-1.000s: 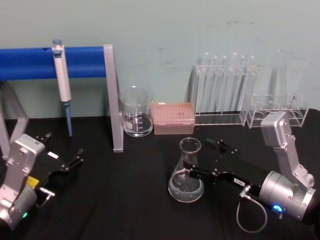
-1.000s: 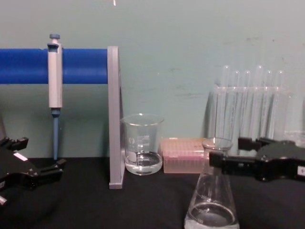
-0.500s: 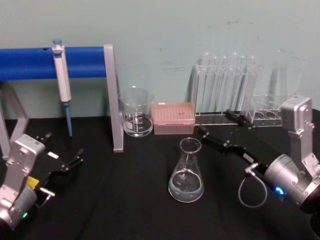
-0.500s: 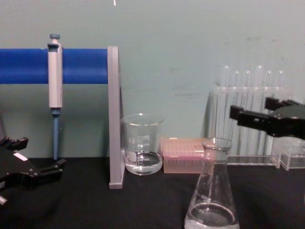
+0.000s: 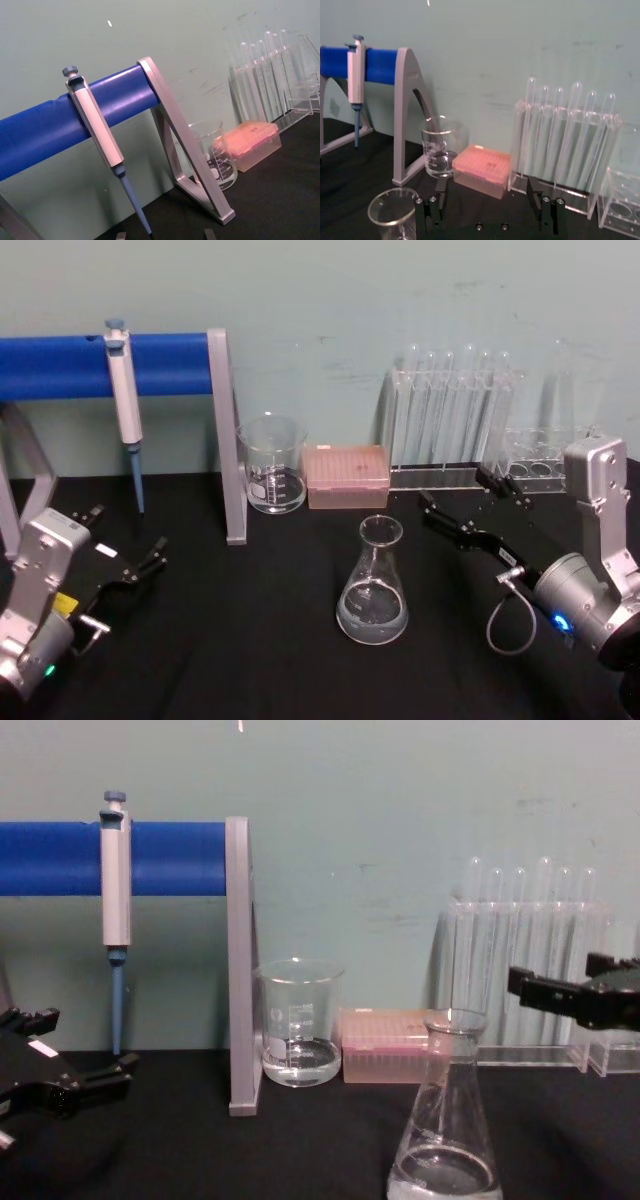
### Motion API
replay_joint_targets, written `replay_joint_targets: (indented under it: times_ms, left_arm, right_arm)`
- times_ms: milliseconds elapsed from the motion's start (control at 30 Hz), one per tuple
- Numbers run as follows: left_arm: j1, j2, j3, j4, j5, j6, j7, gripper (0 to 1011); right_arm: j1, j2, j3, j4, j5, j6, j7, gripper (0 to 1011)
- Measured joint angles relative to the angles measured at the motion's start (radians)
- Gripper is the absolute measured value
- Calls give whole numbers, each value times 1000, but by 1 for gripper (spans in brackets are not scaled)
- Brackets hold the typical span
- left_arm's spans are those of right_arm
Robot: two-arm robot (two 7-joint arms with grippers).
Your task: Grasp the erlenmeyer flask with one hand, shake it three times, then place it back.
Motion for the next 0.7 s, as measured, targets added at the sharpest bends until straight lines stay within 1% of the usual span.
replay_joint_targets:
  times_ms: [367,700]
  left_arm:
    - [0,0,0,0,0,0,0,1001]
    - [0,0,0,0,0,0,0,1001]
  right_arm:
    - [-7,-22,9,26,-32,43,-1,1000]
    - [-13,-32,20,41,-58,81,3,1000]
